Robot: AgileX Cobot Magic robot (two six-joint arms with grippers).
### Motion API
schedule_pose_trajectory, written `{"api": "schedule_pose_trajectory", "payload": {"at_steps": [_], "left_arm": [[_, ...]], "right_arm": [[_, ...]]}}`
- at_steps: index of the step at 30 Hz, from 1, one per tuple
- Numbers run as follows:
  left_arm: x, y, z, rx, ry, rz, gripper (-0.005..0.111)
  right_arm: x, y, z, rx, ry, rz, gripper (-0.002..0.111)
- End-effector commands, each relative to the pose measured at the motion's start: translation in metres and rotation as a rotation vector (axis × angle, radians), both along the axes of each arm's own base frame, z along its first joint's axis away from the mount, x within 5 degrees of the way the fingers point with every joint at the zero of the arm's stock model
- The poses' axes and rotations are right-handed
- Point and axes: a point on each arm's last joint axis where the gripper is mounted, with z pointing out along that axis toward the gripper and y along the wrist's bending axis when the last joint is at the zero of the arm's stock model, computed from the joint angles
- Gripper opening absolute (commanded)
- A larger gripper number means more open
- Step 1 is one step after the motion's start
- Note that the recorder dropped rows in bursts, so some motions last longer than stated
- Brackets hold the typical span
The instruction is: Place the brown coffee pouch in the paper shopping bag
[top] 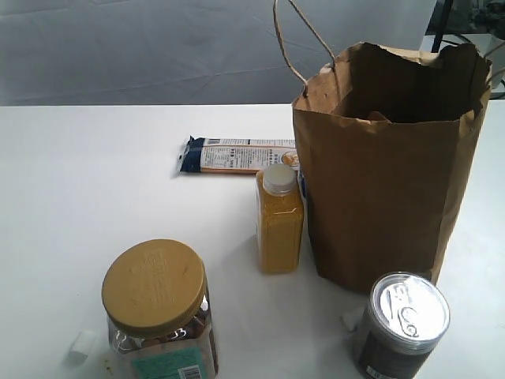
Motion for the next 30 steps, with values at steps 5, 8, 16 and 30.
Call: {"api": "schedule_pose_trajectory", "payload": {"at_steps": [5,8,16,30], "left_arm": [[-0.0001,0.0003,-0.0006,0.002,-0.004,0.004,0.000],[-0.0001,0.0003,-0.0006,0.002,-0.004,0.004,0.000],[-0.0001,0.0003,-0.0006,0.002,-0.004,0.004,0.000],[-0.0001,0.0003,-0.0006,0.002,-0.004,0.004,0.000]], "right_arm": [[-0.0004,0.0009,-0.0010,0.049,0.012,0.006,0.000],[-0.0003,0.0009,0.0000,0.052,0.001,0.006,0.000],[-0.0004,0.0012,0.0000,0.079,0.009,0.008,0.000],[0.0002,-0.0010,0.0007,0.077,-0.001,-0.033,0.000]]}}
